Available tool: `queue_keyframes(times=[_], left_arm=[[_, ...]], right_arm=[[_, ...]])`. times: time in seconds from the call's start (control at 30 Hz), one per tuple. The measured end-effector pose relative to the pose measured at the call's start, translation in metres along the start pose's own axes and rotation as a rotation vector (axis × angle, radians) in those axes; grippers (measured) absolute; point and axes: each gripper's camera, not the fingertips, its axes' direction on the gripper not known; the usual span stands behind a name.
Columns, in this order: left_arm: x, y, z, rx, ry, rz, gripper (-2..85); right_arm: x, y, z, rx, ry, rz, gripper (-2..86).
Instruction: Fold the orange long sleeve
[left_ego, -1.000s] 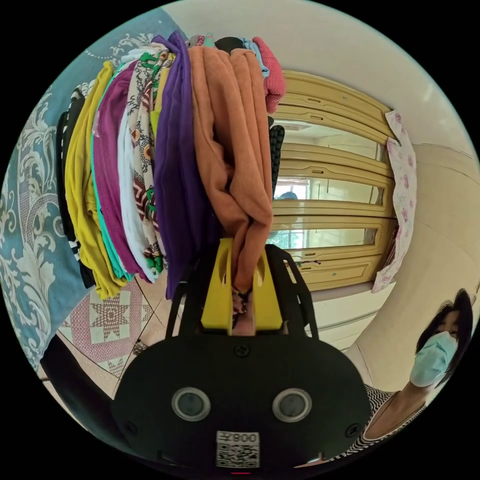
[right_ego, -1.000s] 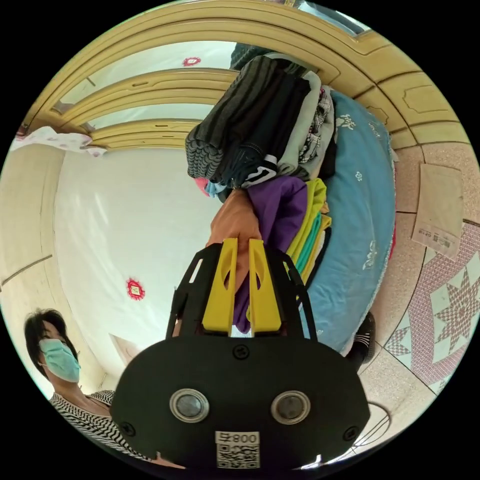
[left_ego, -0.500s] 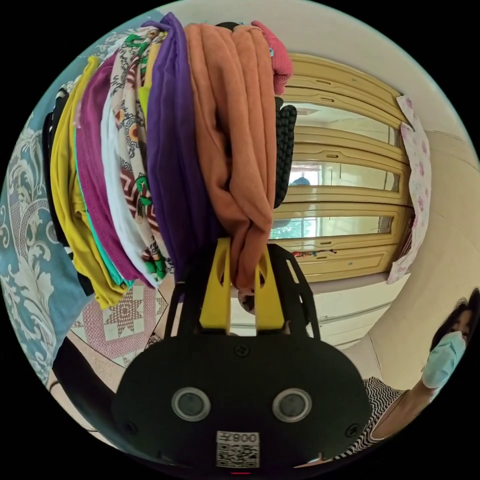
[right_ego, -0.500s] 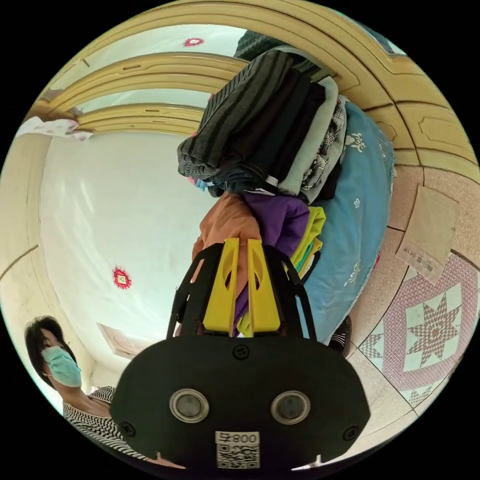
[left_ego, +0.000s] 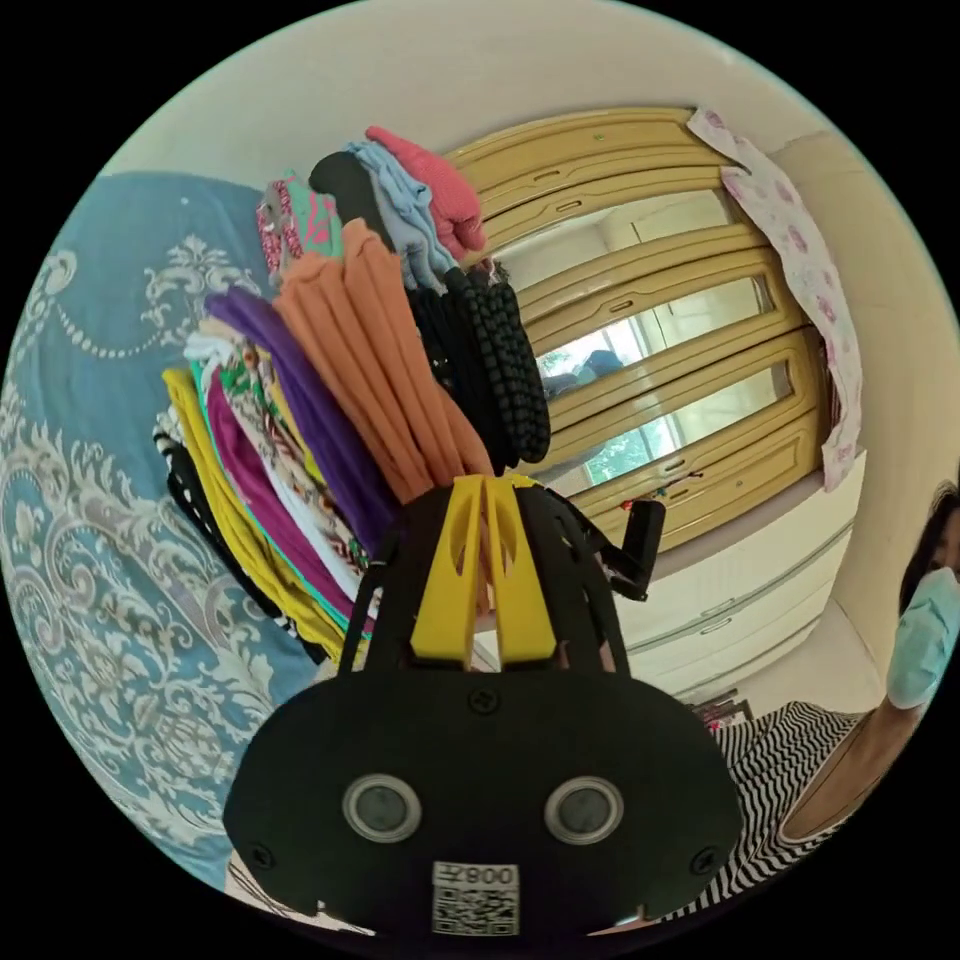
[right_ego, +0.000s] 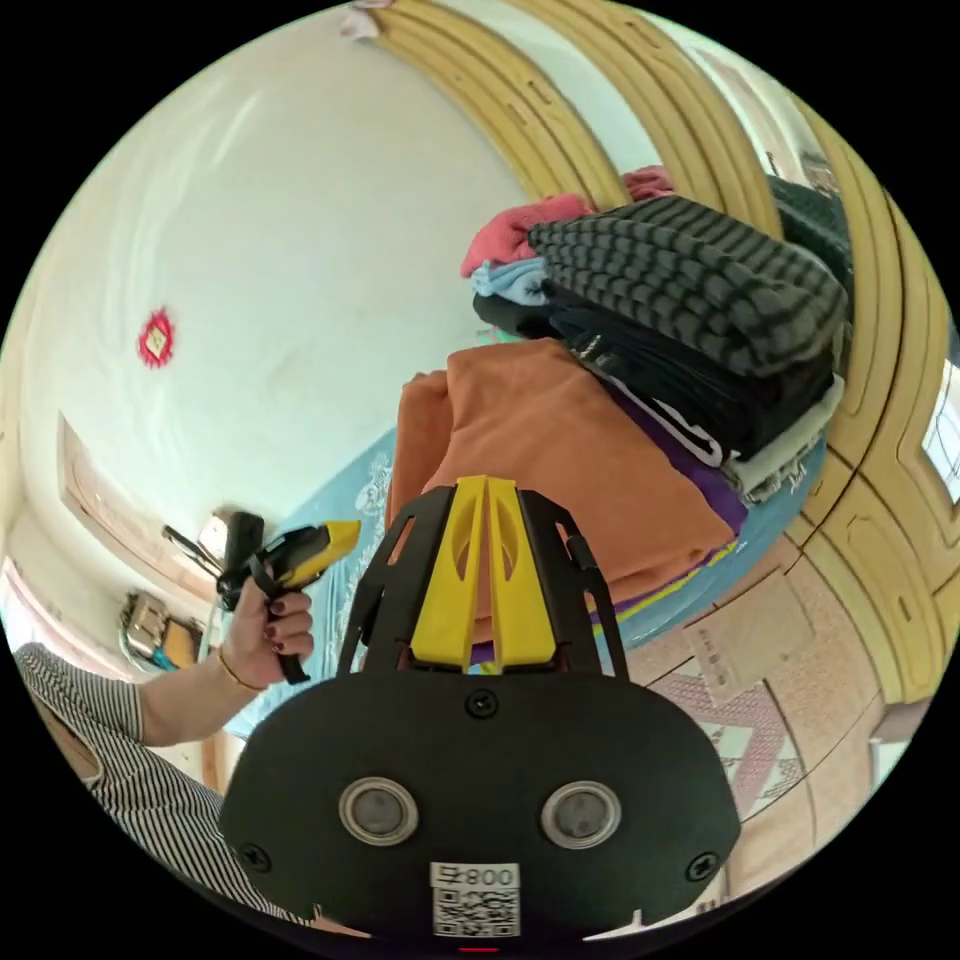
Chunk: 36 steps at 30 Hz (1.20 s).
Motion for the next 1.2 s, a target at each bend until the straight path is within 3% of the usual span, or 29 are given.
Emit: queue_keyframes(times=[0.17, 0.3, 0.5, 0.6, 0.83, 0.97, 1.2], left_arm=[[0.023, -0.042, 0.001, -0.049, -0.269, 0.089, 0.3], [0.011, -0.043, 0.007, -0.178, -0.435, 0.093, 0.2], [-0.003, -0.008, -0.027, -0.128, -0.364, 0.016, 0.1], [0.011, 0.005, -0.051, -0.101, -0.332, -0.013, 0.1], [0.068, 0.124, -0.132, -0.244, -0.504, 0.214, 0.1], [0.072, 0.234, -0.196, -0.428, -0.571, 0.151, 0.1], [0.125, 0.36, -0.312, -0.309, -0.615, 0.026, 0.2]], right_arm=[[-0.101, -0.015, 0.119, -0.263, 0.239, -0.179, 0.1], [-0.145, 0.005, 0.156, -0.245, 0.296, -0.231, 0.2], [-0.186, 0.015, 0.202, -0.244, 0.26, -0.215, 0.2], [-0.218, 0.022, 0.223, -0.23, 0.347, -0.278, 0.2], [-0.253, 0.027, 0.255, -0.196, 0.389, -0.272, 0.2], [-0.269, 0.028, 0.27, -0.195, 0.436, -0.299, 0.2], [-0.274, 0.007, 0.271, -0.262, 0.459, -0.238, 0.2]])
